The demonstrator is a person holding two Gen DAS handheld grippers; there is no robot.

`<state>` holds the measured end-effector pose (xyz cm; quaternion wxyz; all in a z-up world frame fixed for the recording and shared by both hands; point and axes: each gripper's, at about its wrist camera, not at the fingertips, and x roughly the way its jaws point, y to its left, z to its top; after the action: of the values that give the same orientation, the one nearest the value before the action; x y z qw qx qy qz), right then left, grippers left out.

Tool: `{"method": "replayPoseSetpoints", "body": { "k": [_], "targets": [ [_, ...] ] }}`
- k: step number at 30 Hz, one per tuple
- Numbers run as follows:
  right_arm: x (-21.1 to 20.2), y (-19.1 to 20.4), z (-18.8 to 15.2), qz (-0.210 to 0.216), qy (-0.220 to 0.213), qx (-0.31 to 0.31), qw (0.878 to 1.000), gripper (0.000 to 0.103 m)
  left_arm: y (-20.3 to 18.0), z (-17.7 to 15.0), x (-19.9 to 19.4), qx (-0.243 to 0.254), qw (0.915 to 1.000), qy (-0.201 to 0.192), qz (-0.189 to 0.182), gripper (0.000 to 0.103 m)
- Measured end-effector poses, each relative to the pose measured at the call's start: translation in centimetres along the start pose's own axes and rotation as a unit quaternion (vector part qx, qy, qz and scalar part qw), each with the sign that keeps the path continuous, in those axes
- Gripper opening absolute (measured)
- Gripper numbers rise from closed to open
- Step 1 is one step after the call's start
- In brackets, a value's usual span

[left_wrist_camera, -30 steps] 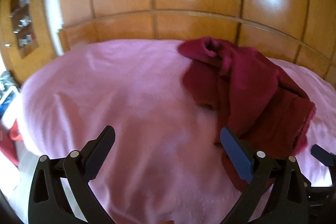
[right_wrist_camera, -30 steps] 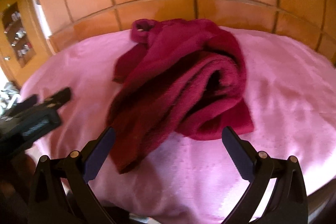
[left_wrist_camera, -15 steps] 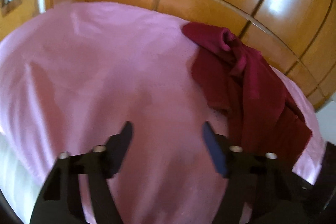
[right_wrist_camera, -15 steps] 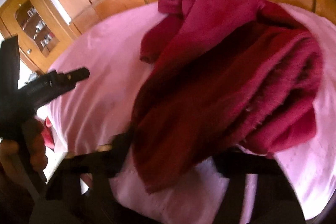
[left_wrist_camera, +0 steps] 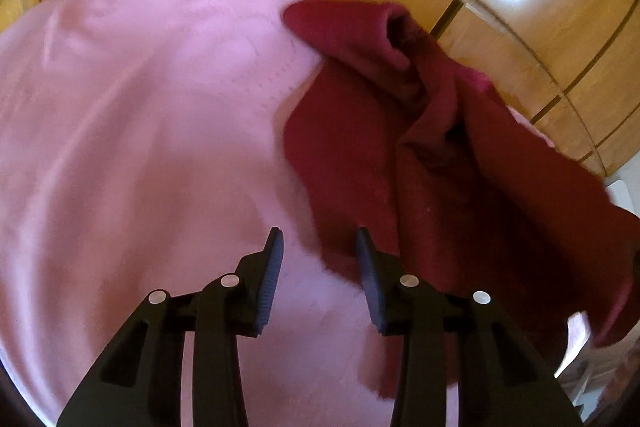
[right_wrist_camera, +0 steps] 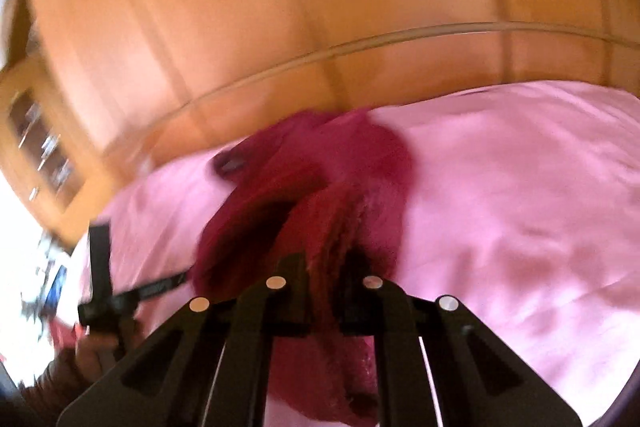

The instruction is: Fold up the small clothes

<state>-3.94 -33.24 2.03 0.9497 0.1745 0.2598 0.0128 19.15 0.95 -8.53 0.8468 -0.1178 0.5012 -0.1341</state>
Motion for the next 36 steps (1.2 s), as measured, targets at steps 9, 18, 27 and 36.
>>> {"method": "replayPoseSetpoints", "body": {
  "k": [9, 18, 27, 36],
  "targets": [
    [0.2, -4.2, 0.4, -0.05, 0.012, 0.043, 0.998, 0.007, 2.2, 4.4, -1.5, -0.016, 0.9955, -0.07, 0.062, 0.007],
    [2.1, -3.6, 1.1, -0.052, 0.018, 0.03, 0.998, 0.007, 14.6, 11.6, -7.9, -0.088, 0.9579, -0.136, 0.237, 0.01],
    [2.5, -3.2, 1.3, -0.059, 0.021, 0.028, 0.998, 0.007, 7.4, 5.9, -6.5, -0.048, 0.9946, -0.083, 0.038, 0.053],
    [1.8, -2.1, 1.7, -0.044, 0.022, 0.021, 0.999, 0.007, -6.5, -3.2, 2.0, 0.106, 0.9897, 0.064, -0.071, 0.014]
  ]
}}
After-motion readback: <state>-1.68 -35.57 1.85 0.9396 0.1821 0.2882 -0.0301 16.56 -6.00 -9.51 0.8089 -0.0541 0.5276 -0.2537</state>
